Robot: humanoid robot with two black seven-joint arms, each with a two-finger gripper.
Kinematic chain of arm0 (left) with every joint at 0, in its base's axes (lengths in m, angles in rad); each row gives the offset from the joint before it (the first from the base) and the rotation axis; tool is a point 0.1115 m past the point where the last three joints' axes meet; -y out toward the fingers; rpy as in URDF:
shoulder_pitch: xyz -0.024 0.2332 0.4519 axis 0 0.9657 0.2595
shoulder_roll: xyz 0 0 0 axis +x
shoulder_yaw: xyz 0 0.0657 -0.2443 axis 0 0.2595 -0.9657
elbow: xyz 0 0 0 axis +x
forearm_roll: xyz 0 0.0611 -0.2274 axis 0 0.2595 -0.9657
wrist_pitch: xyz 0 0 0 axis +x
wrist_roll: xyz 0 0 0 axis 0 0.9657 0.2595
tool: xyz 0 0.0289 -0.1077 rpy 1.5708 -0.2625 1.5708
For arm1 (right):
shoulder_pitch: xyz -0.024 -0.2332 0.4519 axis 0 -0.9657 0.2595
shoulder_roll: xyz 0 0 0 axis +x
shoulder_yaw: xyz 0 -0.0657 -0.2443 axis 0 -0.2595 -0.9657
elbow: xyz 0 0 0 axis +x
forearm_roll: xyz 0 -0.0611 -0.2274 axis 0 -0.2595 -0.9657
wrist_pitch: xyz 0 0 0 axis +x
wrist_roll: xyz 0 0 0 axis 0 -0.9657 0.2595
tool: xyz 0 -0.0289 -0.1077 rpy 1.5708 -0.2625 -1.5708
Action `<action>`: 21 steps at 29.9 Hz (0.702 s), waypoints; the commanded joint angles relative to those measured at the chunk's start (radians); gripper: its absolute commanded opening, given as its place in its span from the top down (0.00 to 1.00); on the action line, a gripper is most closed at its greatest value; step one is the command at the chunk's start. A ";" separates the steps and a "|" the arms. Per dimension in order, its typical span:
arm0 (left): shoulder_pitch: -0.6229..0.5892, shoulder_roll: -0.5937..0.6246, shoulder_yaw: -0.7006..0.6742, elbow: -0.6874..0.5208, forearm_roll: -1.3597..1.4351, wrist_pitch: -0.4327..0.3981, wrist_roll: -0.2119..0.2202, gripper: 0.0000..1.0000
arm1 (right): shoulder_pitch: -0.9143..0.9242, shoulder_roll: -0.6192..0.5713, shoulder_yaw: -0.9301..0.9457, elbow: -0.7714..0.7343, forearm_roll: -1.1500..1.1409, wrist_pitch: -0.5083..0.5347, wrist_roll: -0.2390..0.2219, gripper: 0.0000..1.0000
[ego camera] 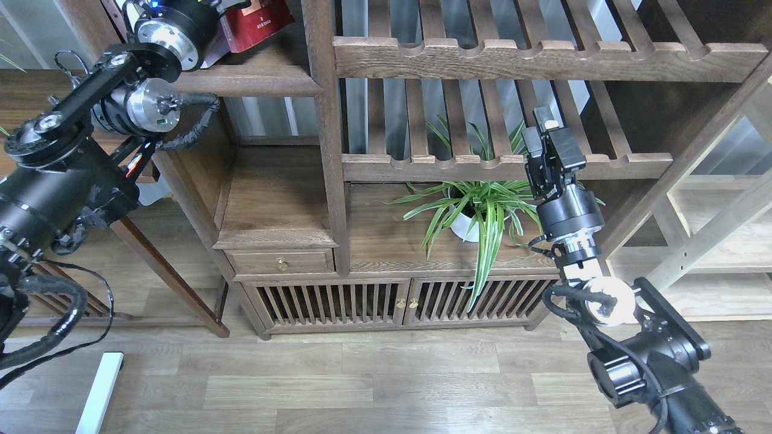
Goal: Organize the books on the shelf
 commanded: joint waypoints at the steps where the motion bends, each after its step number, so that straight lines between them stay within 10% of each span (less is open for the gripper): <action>1: 0.001 -0.002 0.007 0.000 0.000 0.008 -0.014 0.99 | -0.014 0.000 0.000 0.000 0.000 0.000 0.000 0.31; 21: 0.012 0.012 0.050 0.032 -0.003 -0.008 -0.132 0.99 | -0.043 0.000 -0.006 0.000 0.000 0.000 0.000 0.31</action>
